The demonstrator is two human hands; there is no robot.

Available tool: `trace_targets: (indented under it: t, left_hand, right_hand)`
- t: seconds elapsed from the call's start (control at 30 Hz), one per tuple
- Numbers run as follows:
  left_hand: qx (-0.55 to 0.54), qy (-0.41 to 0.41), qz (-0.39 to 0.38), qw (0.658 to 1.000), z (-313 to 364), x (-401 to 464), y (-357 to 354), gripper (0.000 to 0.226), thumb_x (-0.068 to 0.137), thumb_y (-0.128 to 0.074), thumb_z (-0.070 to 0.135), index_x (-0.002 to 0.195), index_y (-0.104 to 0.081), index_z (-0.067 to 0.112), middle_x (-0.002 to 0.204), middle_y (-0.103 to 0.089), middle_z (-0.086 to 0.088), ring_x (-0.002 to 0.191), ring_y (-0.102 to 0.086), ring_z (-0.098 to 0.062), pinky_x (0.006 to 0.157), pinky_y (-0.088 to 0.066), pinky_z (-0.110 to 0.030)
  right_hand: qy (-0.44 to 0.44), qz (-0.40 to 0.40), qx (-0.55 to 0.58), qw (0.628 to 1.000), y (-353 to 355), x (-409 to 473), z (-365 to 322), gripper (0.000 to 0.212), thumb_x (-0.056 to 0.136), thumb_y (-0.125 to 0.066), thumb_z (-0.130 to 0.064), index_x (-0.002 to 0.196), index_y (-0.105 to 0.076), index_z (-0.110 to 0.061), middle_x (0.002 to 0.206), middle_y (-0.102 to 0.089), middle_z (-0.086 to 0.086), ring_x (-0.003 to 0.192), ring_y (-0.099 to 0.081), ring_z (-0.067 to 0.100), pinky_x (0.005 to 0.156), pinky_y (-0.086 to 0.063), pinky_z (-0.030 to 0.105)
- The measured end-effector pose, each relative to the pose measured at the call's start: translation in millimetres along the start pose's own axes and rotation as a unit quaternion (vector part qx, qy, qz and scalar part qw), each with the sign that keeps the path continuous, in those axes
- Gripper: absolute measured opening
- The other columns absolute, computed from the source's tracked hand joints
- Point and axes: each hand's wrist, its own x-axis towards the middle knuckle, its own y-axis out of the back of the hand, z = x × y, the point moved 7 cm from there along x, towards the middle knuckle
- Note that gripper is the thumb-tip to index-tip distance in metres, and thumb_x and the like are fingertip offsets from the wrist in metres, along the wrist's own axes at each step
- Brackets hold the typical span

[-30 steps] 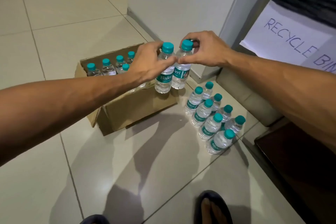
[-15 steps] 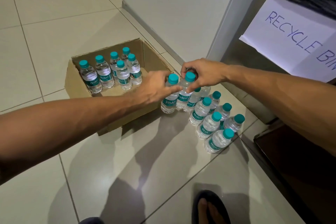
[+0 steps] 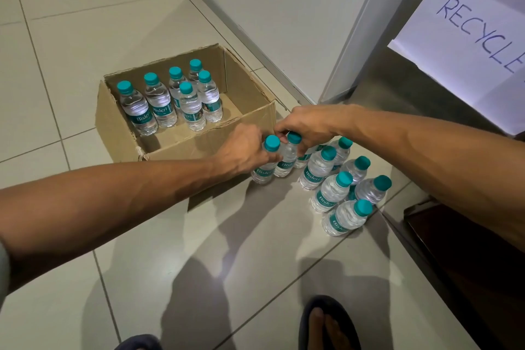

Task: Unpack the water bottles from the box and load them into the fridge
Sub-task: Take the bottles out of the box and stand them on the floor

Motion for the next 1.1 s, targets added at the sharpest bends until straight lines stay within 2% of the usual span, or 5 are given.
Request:
trace_targets:
  t: [0.1,0.23,0.43,0.87,1.1]
  left_hand:
    - [-0.007,0.014,-0.008,1.000,-4.6,-0.6,-4.9,0.045,0.077,-0.081,0.040,0.114,-0.069,0.018,0.102,-0.075,-0.001,0.083,-0.068,-0.011,0.063,-0.050,-0.015]
    - [-0.026,0.026,-0.027,0.999,-6.8,-3.0,-11.3,0.051,0.076,-0.081,0.037,0.121,-0.067,0.018,0.110,-0.074,-0.003,0.094,-0.069,-0.015,0.081,-0.059,-0.032]
    - [-0.041,0.048,-0.036,0.997,-11.0,-4.6,-19.2,0.052,0.076,-0.082,0.035,0.121,-0.068,0.015,0.112,-0.073,-0.004,0.097,-0.069,-0.018,0.085,-0.059,-0.035]
    - [-0.039,0.069,-0.032,0.996,-18.9,-1.3,-28.6,0.052,0.075,-0.082,0.035,0.119,-0.067,0.010,0.110,-0.073,-0.006,0.087,-0.062,-0.011,0.061,-0.042,-0.010]
    - [-0.033,0.052,-0.043,0.997,-15.5,-0.7,-29.2,0.051,0.078,-0.081,0.032,0.122,-0.064,0.012,0.113,-0.071,-0.006,0.093,-0.063,-0.014,0.074,-0.048,-0.021]
  right_hand:
    - [0.007,-0.012,-0.041,0.999,-2.2,4.2,-5.6,0.035,0.079,-0.083,-0.022,0.100,-0.055,-0.024,0.087,-0.057,-0.012,0.080,-0.053,0.013,0.062,-0.037,0.025]
    - [0.020,-0.026,-0.066,0.997,-4.7,5.4,-12.0,0.043,0.081,-0.081,-0.022,0.117,-0.058,-0.019,0.103,-0.065,-0.002,0.092,-0.060,0.020,0.082,-0.051,0.036]
    - [0.044,-0.028,-0.072,0.996,-11.2,7.9,-10.2,0.034,0.085,-0.077,-0.015,0.114,-0.058,-0.018,0.098,-0.062,-0.002,0.086,-0.057,0.016,0.073,-0.039,0.023]
    - [0.064,-0.058,-0.089,0.992,-22.0,12.7,-11.0,0.031,0.089,-0.070,-0.012,0.117,-0.057,-0.018,0.102,-0.063,0.000,0.091,-0.058,0.020,0.083,-0.048,0.032]
    - [0.036,-0.069,-0.042,0.996,-21.4,15.5,-6.0,0.037,0.085,-0.076,-0.013,0.107,-0.049,-0.026,0.096,-0.055,-0.006,0.088,-0.054,0.016,0.075,-0.037,0.024]
